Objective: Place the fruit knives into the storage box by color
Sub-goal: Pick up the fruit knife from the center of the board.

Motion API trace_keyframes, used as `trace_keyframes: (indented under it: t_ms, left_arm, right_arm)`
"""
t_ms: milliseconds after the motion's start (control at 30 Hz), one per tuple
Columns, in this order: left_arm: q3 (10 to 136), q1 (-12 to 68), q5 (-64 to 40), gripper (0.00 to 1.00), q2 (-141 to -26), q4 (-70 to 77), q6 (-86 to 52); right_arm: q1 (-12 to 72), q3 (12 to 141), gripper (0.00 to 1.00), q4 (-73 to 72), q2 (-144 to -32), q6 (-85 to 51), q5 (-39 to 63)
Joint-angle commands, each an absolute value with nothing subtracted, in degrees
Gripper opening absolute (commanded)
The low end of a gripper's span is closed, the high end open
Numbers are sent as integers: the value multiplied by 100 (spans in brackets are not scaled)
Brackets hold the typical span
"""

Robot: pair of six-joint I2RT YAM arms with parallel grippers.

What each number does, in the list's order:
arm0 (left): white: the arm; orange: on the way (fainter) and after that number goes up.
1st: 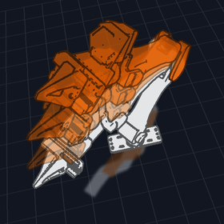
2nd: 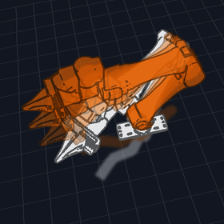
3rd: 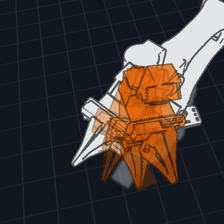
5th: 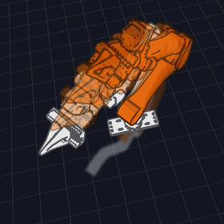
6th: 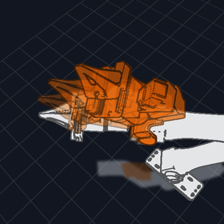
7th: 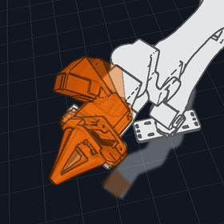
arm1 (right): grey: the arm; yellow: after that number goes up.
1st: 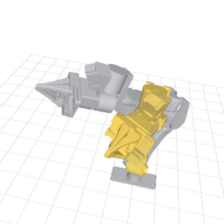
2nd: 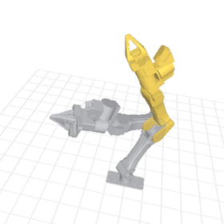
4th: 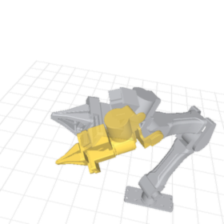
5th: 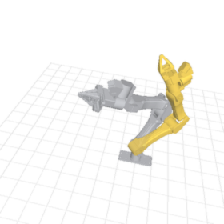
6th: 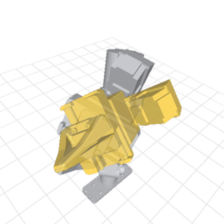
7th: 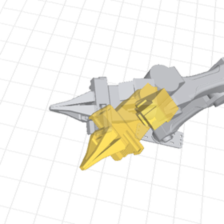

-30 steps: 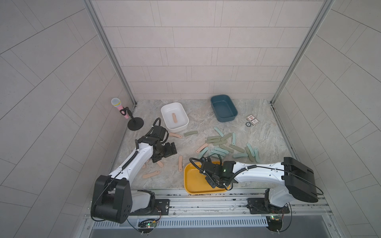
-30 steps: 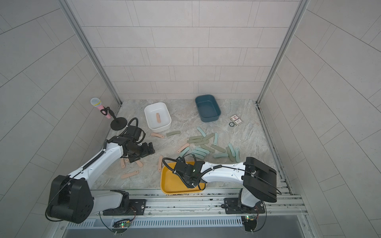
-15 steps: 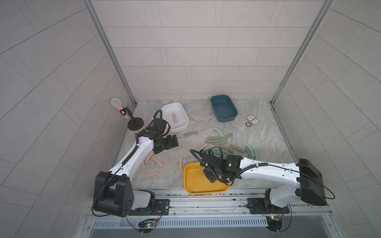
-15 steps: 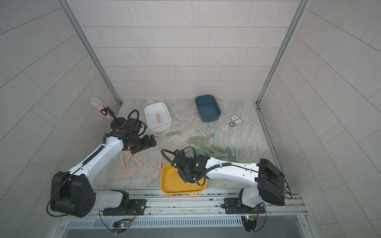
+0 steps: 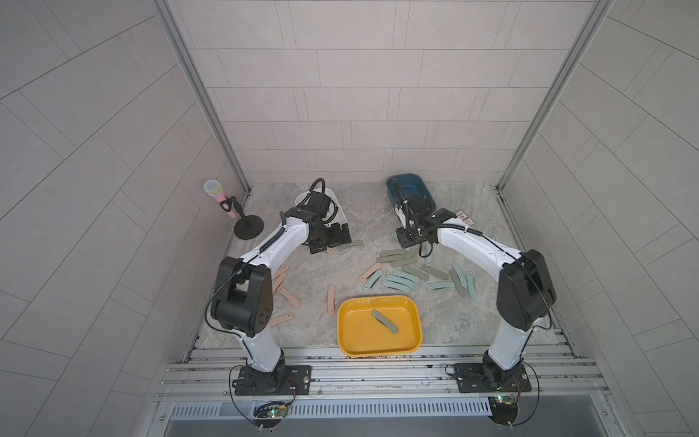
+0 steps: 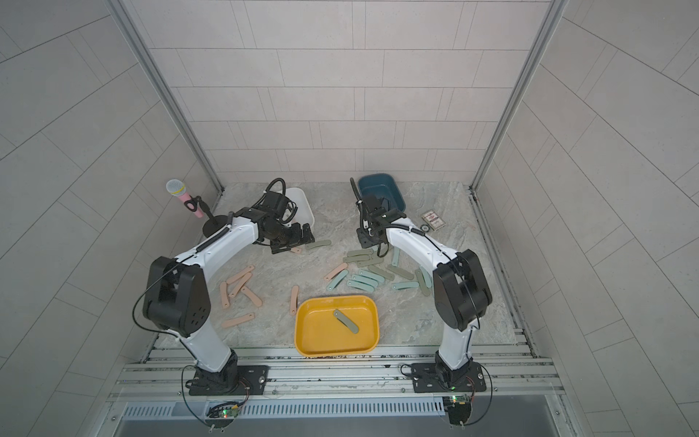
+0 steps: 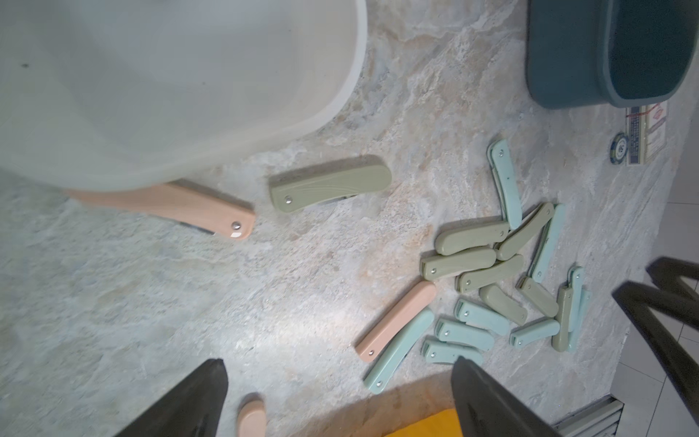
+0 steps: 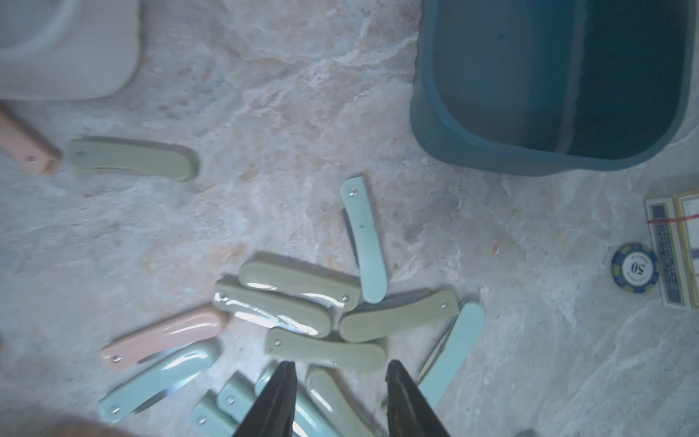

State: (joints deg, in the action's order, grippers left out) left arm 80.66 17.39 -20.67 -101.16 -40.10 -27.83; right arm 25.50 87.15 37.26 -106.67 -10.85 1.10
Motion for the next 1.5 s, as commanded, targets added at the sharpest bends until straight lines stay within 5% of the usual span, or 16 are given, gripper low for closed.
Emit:
trace_keyframes:
  t_ms: [0,833,1200,1467]
  left_arm:
    - [8517,1790,-2146,100,-10399,-4130,-2773]
    - [8363,1785,-2127,100,-10598,-4201,-2761]
    - [8341,1759,-2035,100,-10584,-4269,-2729]
    - [8183,1759,-1885,99,-10257,-4623,-2591]
  right_arm:
    - [2312,9274,43,4013,-11139,-512,349]
    - [2037,10102,52,4403,-12823,-97,637]
    - [2114,10262,26,4495,-12973,-277,782]
    - [2212,10466,19,4620,-12696,-356,612]
